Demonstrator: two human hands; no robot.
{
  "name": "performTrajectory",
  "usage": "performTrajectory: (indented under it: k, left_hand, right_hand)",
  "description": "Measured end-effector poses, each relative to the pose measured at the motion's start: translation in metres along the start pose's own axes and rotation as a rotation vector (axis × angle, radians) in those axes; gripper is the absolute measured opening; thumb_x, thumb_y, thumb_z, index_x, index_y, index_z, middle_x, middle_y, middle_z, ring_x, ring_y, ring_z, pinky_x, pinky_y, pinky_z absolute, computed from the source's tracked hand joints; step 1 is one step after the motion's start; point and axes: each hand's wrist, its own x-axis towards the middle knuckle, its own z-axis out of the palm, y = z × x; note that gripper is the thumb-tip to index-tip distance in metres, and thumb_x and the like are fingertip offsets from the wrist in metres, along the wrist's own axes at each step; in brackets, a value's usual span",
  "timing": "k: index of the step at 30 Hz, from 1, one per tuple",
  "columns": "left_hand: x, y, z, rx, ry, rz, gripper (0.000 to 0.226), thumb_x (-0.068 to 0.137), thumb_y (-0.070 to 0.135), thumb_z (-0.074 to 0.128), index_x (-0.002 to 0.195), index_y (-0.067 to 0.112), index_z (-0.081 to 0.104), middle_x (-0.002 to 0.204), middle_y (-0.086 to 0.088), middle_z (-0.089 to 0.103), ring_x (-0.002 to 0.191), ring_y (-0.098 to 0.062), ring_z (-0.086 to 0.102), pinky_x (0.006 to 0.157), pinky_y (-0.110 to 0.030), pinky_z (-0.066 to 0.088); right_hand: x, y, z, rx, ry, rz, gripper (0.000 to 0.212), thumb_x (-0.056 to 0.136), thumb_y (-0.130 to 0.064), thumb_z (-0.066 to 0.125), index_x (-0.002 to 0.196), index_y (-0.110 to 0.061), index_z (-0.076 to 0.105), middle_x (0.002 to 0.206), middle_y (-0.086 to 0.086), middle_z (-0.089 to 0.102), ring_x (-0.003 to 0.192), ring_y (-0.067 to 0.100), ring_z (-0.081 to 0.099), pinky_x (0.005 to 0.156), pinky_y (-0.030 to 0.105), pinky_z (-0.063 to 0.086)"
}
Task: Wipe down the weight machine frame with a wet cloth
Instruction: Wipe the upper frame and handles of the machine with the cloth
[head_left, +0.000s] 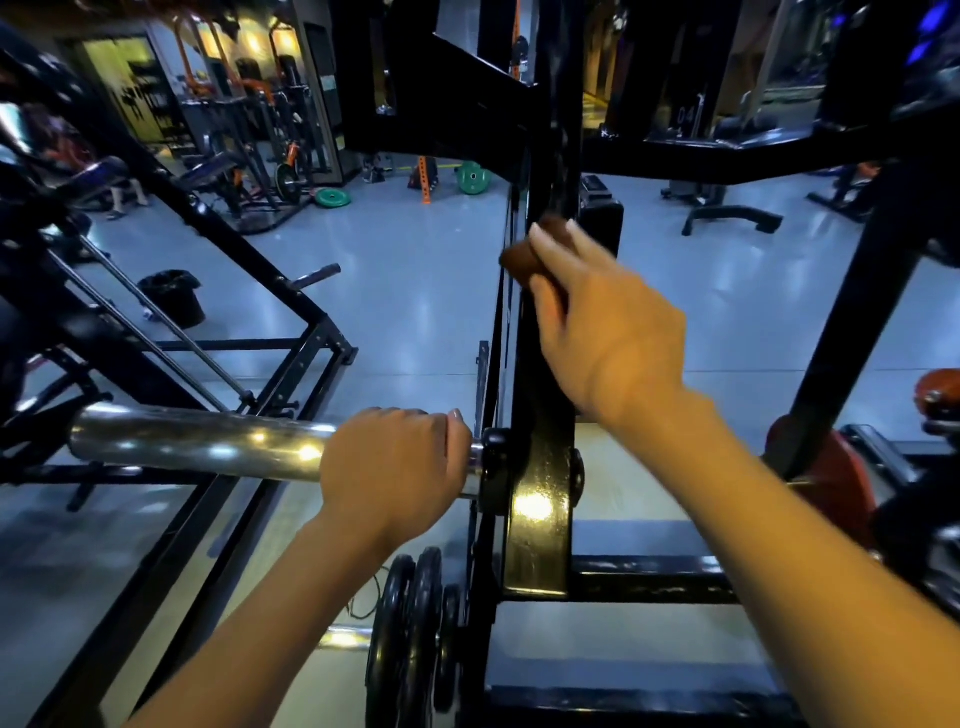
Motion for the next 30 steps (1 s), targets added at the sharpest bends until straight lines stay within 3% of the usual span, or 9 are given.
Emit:
performTrajectory:
  k: [3,7,10,13,16,20,23,27,30]
  left_hand:
    - [0.000,0.000,0.000,0.007,0.012,-0.009,0.061,0.102,0.034,0.029,0.046,0.020,0.047,0.041,0.008,0.040,0.032,-0.008,0.032,0.046,-0.019,0.010]
    - [0.002,0.001,-0.001,-0.002,0.016,-0.005,0.060,0.102,0.033,0.028,0.046,0.021,0.044,0.041,0.008,0.039,0.032,-0.007,0.027,0.046,-0.019,0.009]
    - [0.000,0.001,-0.002,-0.003,0.000,-0.003,0.061,0.102,0.036,0.024,0.048,0.021,0.047,0.043,0.009,0.040,0.034,-0.006,0.027,0.047,-0.019,0.012]
    - [0.000,0.000,-0.002,0.000,0.014,0.004,0.060,0.103,0.036,0.026,0.048,0.022,0.044,0.042,0.009,0.039,0.034,-0.004,0.022,0.048,-0.018,0.009]
    - [0.001,0.000,-0.001,0.011,0.039,0.002,0.060,0.102,0.034,0.029,0.045,0.021,0.044,0.041,0.010,0.038,0.033,-0.006,0.022,0.048,-0.018,0.007]
    - [0.002,0.000,-0.001,0.012,0.002,-0.002,0.062,0.102,0.035,0.028,0.045,0.021,0.047,0.041,0.010,0.038,0.032,-0.006,0.027,0.045,-0.019,0.009]
    - [0.000,0.001,-0.002,-0.005,0.000,-0.007,0.061,0.103,0.035,0.029,0.046,0.022,0.047,0.041,0.011,0.038,0.032,-0.005,0.028,0.045,-0.019,0.009]
    - [0.002,0.000,-0.005,0.014,0.007,0.014,0.060,0.102,0.033,0.032,0.045,0.022,0.049,0.040,0.010,0.040,0.032,-0.005,0.027,0.046,-0.017,0.007]
    - [0.001,-0.001,0.000,0.037,-0.031,-0.002,0.063,0.103,0.036,0.027,0.048,0.021,0.052,0.042,0.009,0.043,0.033,-0.009,0.035,0.046,-0.023,0.017]
  right_hand:
    - [-0.030,-0.004,0.002,0.004,0.040,-0.067,0.043,0.108,-0.044,0.045,0.151,-0.043,0.047,0.161,-0.010,0.042,0.104,0.023,0.071,0.060,0.027,0.045]
    - [0.030,0.003,0.007,0.017,0.045,-0.018,0.045,0.109,-0.043,0.040,0.154,-0.045,0.041,0.164,-0.011,0.037,0.120,0.027,0.063,0.081,0.039,0.054]
    - [0.064,0.003,0.004,0.053,0.036,0.004,0.045,0.109,-0.041,0.042,0.154,-0.043,0.042,0.164,-0.007,0.039,0.134,0.027,0.055,0.091,0.044,0.053]
    - [0.032,-0.002,0.002,-0.003,0.004,-0.039,0.044,0.110,-0.042,0.041,0.153,-0.044,0.042,0.163,-0.009,0.039,0.120,0.029,0.063,0.076,0.039,0.054]
    - [-0.017,-0.004,0.003,-0.023,-0.015,-0.083,0.044,0.109,-0.045,0.041,0.153,-0.046,0.041,0.163,-0.014,0.037,0.109,0.024,0.068,0.063,0.029,0.044]
    - [0.019,-0.001,0.006,-0.011,0.027,-0.028,0.045,0.109,-0.045,0.040,0.154,-0.047,0.039,0.164,-0.014,0.035,0.119,0.028,0.064,0.079,0.039,0.056]
    - [0.056,0.000,0.006,0.014,0.045,-0.008,0.046,0.110,-0.042,0.041,0.155,-0.043,0.041,0.164,-0.008,0.038,0.128,0.029,0.058,0.085,0.042,0.053]
    - [0.042,-0.002,0.005,-0.017,0.024,-0.020,0.045,0.110,-0.042,0.040,0.155,-0.044,0.040,0.164,-0.008,0.038,0.124,0.030,0.061,0.077,0.040,0.052]
    - [0.009,0.001,0.006,-0.047,-0.019,-0.023,0.045,0.109,-0.046,0.040,0.154,-0.048,0.038,0.164,-0.014,0.036,0.119,0.026,0.063,0.069,0.032,0.045]
